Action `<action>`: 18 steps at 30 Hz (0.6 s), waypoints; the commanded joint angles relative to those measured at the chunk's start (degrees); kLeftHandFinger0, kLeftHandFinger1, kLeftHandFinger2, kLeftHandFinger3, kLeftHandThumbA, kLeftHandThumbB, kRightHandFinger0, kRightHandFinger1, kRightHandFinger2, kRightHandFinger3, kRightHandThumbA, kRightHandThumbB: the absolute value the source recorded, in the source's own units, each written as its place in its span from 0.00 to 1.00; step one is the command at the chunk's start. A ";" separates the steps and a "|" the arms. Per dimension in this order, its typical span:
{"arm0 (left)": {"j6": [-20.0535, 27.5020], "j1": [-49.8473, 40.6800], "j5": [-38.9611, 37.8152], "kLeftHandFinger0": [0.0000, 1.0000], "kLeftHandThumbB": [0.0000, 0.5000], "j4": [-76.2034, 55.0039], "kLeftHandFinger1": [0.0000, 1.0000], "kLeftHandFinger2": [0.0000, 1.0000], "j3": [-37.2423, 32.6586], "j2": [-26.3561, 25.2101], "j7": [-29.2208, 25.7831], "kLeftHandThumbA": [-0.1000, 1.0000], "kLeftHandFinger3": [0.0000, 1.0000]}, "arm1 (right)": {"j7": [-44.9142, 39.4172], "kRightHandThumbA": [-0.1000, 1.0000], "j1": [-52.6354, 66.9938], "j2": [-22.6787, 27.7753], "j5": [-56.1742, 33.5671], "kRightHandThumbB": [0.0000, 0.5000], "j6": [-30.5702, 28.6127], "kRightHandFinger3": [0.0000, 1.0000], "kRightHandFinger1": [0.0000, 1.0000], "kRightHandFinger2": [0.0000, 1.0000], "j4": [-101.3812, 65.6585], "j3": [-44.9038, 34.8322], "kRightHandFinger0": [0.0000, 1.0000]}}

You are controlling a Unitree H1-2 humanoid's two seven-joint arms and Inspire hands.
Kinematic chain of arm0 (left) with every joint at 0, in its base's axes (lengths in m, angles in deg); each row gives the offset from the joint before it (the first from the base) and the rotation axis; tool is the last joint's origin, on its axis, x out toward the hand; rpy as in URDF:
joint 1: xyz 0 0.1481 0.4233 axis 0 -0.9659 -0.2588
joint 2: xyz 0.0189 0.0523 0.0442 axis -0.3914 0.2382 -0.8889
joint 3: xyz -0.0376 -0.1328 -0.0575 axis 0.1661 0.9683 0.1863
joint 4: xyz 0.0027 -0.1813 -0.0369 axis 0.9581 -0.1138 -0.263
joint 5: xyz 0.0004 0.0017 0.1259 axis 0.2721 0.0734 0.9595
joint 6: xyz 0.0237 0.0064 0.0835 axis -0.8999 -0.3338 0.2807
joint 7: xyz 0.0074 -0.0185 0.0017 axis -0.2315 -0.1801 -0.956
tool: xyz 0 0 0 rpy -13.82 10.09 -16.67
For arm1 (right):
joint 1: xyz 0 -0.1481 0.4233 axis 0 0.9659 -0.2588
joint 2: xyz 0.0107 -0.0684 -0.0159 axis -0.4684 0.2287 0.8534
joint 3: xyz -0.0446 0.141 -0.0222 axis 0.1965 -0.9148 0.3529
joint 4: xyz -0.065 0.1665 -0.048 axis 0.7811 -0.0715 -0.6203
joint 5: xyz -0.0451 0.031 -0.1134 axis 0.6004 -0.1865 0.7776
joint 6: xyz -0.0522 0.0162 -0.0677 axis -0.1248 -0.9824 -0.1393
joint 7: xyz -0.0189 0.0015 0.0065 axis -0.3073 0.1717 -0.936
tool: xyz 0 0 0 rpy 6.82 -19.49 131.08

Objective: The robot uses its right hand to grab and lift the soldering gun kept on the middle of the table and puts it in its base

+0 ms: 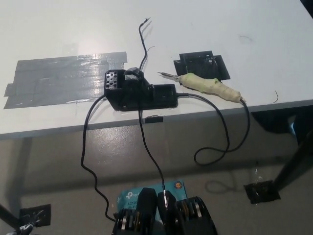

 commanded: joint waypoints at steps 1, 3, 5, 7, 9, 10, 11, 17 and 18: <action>1.32 -0.01 0.10 0.01 1.00 -0.53 0.20 0.40 -0.98 -1.86 1.85 0.61 0.74 | 3.59 0.68 -8.90 2.25 9.44 0.82 2.43 1.00 1.00 1.00 -10.49 2.39 1.00; 0.97 -0.29 -0.18 0.01 1.00 -0.81 0.19 0.38 -0.95 -1.88 1.85 0.60 0.74 | 2.43 0.54 -15.05 1.23 9.22 0.68 4.73 1.00 1.00 1.00 -14.39 3.89 1.00; 0.83 -0.42 -0.37 0.00 1.00 -0.72 0.17 0.37 -0.72 -1.96 1.69 0.59 0.75 | 1.07 0.51 -23.25 -0.12 11.75 0.63 10.09 1.00 1.00 1.00 -17.65 7.29 1.00; 1.04 -0.45 -0.38 0.00 1.00 -0.51 0.16 0.38 -0.77 -2.00 1.83 0.57 0.76 | 0.05 0.54 -28.19 -0.24 14.46 0.61 11.58 1.00 1.00 1.00 -17.99 10.18 1.00; 1.17 -0.44 -0.15 0.00 1.00 -0.10 0.16 0.36 -1.04 -2.15 1.93 0.57 0.75 | -0.86 0.53 -30.19 -0.24 14.93 0.60 13.85 1.00 1.00 1.00 -19.27 11.60 1.00; 1.30 -0.58 0.42 0.00 1.00 -0.30 0.16 0.38 -1.59 -2.30 1.93 0.59 0.76 | -1.11 0.51 -32.02 -0.60 15.79 0.61 15.25 1.00 1.00 1.00 -19.47 12.74 1.00; 1.06 -0.66 1.20 0.00 1.00 -0.86 0.13 0.35 -2.27 -2.38 1.58 0.59 0.70 | -1.08 0.49 -36.56 -2.31 16.78 0.60 16.88 1.00 1.00 1.00 -19.09 14.66 1.00; 1.72 -0.70 1.30 0.00 1.00 -1.09 0.15 0.39 -3.81 -2.89 2.00 0.62 0.72 | -2.10 0.54 -46.57 -4.24 19.25 0.58 17.63 1.00 1.00 1.00 -12.09 20.31 1.00; 1.64 -0.91 1.30 0.00 1.00 -1.45 0.16 0.41 -3.94 -2.94 2.02 0.62 0.73 | -2.08 0.51 -47.87 -4.47 19.98 0.60 17.79 1.00 1.00 1.00 -10.10 21.36 1.00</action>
